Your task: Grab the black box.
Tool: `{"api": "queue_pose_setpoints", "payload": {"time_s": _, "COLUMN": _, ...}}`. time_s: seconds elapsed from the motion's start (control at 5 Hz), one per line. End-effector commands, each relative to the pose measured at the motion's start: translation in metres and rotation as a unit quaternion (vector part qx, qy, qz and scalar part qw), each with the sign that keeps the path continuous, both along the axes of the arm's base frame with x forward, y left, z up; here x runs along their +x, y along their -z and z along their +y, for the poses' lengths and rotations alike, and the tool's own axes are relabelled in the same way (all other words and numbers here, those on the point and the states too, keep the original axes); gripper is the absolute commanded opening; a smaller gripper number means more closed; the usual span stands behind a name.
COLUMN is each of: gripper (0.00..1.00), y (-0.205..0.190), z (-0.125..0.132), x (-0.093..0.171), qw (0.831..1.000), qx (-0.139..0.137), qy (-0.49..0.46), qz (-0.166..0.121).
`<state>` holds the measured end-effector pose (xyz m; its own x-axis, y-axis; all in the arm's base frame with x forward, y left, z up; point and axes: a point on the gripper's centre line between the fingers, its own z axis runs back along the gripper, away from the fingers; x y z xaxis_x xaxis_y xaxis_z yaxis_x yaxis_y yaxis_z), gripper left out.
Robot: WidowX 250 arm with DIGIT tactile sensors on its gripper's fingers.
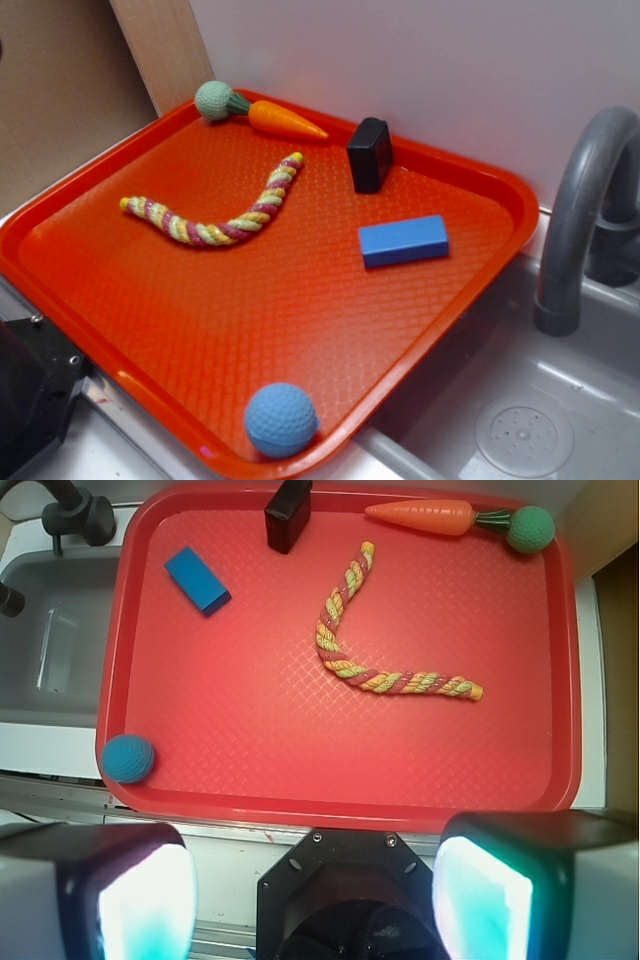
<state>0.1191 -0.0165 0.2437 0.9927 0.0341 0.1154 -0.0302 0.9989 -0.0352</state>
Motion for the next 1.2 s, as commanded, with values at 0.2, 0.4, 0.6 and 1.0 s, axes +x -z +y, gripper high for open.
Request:
{"api": "queue_pose_setpoints", "payload": {"time_s": 0.2, "gripper": 1.00, "y": 0.046, "z": 0.001, "x": 0.050, "qw": 0.998, "qx": 0.028, "qy": -0.053, "qz": 0.026}}
{"api": "queue_pose_setpoints", "payload": {"time_s": 0.4, "gripper": 1.00, "y": 0.058, "z": -0.012, "x": 0.093, "qw": 0.990, "qx": -0.038, "qy": -0.133, "qz": 0.009}}
{"api": "queue_pose_setpoints", "payload": {"time_s": 0.6, "gripper": 1.00, "y": 0.079, "z": -0.015, "x": 0.133, "qw": 0.975, "qx": -0.069, "qy": -0.209, "qz": -0.006}}
{"api": "queue_pose_setpoints", "payload": {"time_s": 1.0, "gripper": 1.00, "y": 0.106, "z": -0.024, "x": 0.179, "qw": 0.974, "qx": -0.060, "qy": -0.216, "qz": -0.040}}
